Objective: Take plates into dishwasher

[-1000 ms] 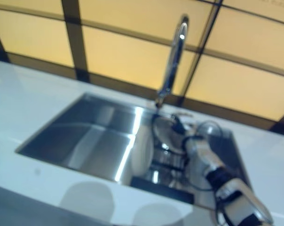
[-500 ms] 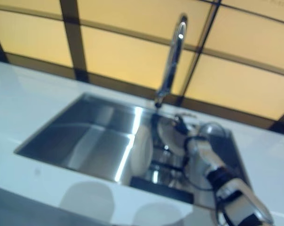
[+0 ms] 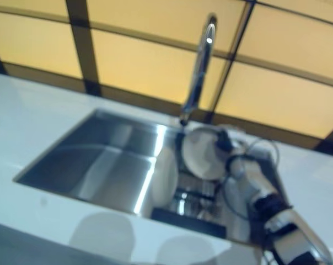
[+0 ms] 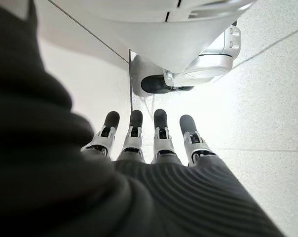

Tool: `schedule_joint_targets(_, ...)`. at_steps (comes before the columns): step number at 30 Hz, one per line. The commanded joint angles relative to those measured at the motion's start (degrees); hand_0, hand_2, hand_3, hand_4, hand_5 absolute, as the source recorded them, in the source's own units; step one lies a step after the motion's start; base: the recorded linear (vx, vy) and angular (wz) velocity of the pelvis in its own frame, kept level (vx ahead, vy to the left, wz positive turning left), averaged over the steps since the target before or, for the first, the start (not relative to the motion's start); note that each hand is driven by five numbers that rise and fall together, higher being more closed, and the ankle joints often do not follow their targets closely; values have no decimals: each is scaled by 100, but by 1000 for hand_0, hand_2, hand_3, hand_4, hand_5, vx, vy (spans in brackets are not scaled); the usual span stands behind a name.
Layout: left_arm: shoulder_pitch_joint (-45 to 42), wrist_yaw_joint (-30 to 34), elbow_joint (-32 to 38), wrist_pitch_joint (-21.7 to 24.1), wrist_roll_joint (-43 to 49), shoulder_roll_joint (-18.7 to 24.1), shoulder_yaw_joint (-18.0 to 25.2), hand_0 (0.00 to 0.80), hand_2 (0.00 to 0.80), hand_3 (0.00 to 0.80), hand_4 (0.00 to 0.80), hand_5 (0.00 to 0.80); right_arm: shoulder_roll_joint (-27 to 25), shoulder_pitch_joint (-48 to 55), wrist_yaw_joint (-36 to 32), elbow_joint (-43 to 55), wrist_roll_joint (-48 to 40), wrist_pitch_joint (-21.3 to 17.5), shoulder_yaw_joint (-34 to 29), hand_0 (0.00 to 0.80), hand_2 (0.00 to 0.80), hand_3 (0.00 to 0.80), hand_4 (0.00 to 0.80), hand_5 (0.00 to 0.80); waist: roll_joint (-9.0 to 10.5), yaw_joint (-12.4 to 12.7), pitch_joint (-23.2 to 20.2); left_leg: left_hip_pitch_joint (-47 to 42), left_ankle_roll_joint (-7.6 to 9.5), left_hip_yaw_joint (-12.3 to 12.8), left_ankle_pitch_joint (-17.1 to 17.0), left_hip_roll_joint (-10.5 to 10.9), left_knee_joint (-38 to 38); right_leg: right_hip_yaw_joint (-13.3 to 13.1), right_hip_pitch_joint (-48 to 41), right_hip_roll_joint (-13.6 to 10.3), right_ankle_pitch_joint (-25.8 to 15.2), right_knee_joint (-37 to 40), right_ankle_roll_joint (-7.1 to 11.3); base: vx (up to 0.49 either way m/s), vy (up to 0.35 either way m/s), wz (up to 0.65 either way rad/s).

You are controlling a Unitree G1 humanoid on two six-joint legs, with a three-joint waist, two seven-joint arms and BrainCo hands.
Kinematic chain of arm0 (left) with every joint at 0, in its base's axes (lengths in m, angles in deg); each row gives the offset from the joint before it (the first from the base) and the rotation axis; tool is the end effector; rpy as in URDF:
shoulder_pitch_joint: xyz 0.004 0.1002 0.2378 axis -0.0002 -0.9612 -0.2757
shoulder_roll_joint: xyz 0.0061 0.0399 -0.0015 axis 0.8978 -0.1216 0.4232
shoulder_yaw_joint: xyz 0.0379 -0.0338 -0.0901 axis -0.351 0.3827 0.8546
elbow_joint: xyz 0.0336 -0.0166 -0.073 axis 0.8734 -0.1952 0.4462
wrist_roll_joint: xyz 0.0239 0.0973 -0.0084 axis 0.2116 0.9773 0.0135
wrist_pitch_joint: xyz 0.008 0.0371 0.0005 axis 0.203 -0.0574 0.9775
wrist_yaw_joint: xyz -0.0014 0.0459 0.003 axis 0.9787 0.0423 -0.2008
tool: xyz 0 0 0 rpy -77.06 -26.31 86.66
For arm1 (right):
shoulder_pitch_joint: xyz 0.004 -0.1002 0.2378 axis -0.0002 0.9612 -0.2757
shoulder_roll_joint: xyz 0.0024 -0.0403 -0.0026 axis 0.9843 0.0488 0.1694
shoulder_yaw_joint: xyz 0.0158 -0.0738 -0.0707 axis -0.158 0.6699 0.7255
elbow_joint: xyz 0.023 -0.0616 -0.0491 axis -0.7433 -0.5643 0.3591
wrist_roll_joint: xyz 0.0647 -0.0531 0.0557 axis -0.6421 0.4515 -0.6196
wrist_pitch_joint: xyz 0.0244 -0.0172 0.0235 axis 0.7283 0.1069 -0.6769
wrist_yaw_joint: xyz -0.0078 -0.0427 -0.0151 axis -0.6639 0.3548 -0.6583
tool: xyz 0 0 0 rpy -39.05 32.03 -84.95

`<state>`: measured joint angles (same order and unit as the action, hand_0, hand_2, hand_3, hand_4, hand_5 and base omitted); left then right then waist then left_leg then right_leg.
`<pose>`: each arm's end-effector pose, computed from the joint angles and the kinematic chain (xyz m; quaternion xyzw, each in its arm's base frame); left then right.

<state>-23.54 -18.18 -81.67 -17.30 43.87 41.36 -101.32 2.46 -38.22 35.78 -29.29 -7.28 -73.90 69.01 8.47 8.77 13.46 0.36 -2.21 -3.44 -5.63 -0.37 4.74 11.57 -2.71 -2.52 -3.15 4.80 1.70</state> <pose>0.1043 0.2467 -0.0987 0.1458 0.5445 -0.0223 0.8257 0.3302 -0.2144 0.1893 -0.5853 -0.1582 -0.1373 0.7833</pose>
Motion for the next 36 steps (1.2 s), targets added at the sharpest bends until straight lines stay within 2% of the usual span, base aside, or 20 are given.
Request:
schedule_joint_targets(1,24,-9,-201,27,128,-17,-124,0,0,0,0,0,-539,-137,203,483,-53,-133,-211,800,800,800,800,800,71,-49,-320,-129,597,85,656,300,-83,-275,289,-113,-185,-276,478,-28,18,-7)
schedule_joint_targets(16,-113,42,-282,101,228,-26,56,0,0,0,0,0,-1177,251,-59,1143,-435,-207,-826,800,800,800,800,800,86,-338,-431,-231,653,291,761,298,-180,-548,320,-153,-206,-398,551,-39,46,-11)
schedule_joint_targets(21,-165,91,-320,158,354,0,130,0,0,0,0,0,-1564,622,39,1438,-632,-204,-1254,800,800,800,800,800,105,-538,-407,-212,722,423,893,297,-389,-778,440,-224,-246,-582,623,-52,115,-24)
schedule_joint_targets(24,-181,49,-344,173,390,18,142,0,0,0,0,0,-1712,833,153,1574,-822,-220,-1481,800,800,800,800,800,137,-638,-378,-231,714,533,926,283,-430,-806,533,-252,-365,-616,687,-32,90,-36)
schedule_joint_targets(27,-202,25,-337,114,448,89,210,0,0,0,0,0,-1899,1080,198,1718,-1123,-318,-1806,800,800,800,800,800,183,-779,-359,-314,683,736,958,237,-416,-771,741,-311,-684,-708,808,-41,64,-71)
schedule_joint_targets(30,-173,-20,-325,22,394,152,267,0,0,0,0,0,-1990,1227,186,1861,-1273,-373,-2005,800,800,800,800,800,190,-821,-369,-389,667,1042,960,154,-379,-478,834,-476,-826,-875,853,-65,57,-69)
schedule_joint_targets(32,-161,-9,-301,-13,379,187,360,0,0,0,0,0,-2078,1358,203,1948,-1360,-395,-2152,800,800,800,800,800,152,-830,-419,-420,658,1323,915,67,-308,-245,809,-693,-908,-1050,867,-113,42,-79)
schedule_joint_targets(34,-140,19,-301,-45,389,191,399,0,0,0,0,0,-2146,1484,214,1998,-1450,-384,-2269,800,800,800,800,800,101,-816,-483,-416,637,1541,844,-28,-228,-124,714,-879,-914,-1208,871,-112,18,-79)
schedule_joint_targets(36,-130,22,-324,-35,416,190,382,0,0,0,0,0,-2143,1672,272,2031,-1453,-354,-2439,800,800,800,800,800,18,-806,-546,-378,602,1883,720,-176,-121,75,552,-1145,-927,-1491,881,-129,-7,-58)
